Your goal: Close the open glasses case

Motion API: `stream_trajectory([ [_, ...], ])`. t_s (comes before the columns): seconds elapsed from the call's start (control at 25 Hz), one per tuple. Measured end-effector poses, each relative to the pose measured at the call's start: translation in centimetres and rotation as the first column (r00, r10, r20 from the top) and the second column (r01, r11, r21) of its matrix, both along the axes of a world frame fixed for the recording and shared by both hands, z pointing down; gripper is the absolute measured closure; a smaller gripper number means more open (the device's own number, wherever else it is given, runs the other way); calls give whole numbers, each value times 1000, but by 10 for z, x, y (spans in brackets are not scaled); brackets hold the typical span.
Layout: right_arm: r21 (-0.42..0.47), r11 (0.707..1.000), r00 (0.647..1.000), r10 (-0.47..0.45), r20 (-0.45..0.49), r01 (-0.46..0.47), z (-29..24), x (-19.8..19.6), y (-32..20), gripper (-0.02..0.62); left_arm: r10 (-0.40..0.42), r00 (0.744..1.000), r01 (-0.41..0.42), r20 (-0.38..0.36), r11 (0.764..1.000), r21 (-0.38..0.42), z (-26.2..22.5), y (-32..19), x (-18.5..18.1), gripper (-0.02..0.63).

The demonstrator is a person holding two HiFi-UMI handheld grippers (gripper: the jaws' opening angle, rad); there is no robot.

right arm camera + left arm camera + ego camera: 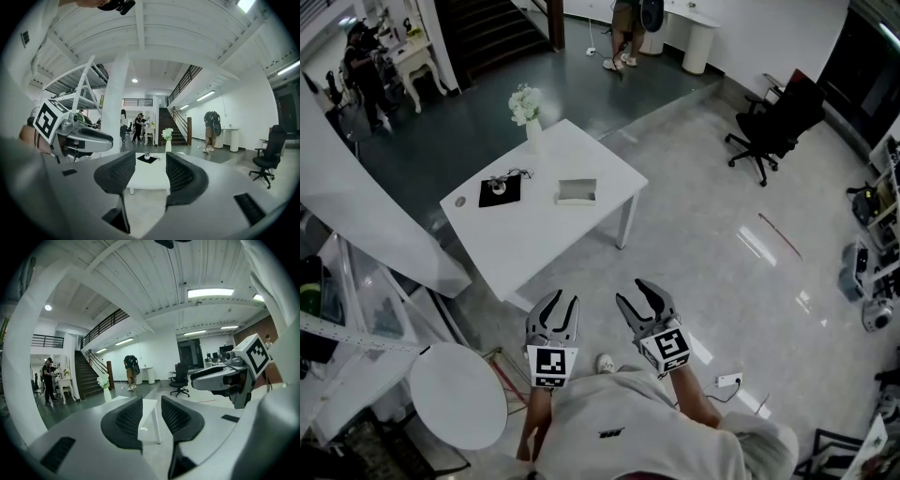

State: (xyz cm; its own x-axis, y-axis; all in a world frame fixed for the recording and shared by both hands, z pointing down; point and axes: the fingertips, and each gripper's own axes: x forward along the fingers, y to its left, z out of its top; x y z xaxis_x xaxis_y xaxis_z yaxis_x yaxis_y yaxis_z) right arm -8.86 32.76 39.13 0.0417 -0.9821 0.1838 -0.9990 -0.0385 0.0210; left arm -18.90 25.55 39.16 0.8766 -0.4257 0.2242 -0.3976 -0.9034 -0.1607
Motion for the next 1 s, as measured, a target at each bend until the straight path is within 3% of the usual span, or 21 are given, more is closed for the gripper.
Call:
stream_trajectory([
  [0.52,-19,999,998,-42,40,42,17,30,-37,390,-32,999,32,19,999,-1,6,-30,29,469],
  [1.0,-25,999,999,-29,29,29,20,48,-98,390,-21,1000,21,12,1000,-11,15,-94,47,471],
])
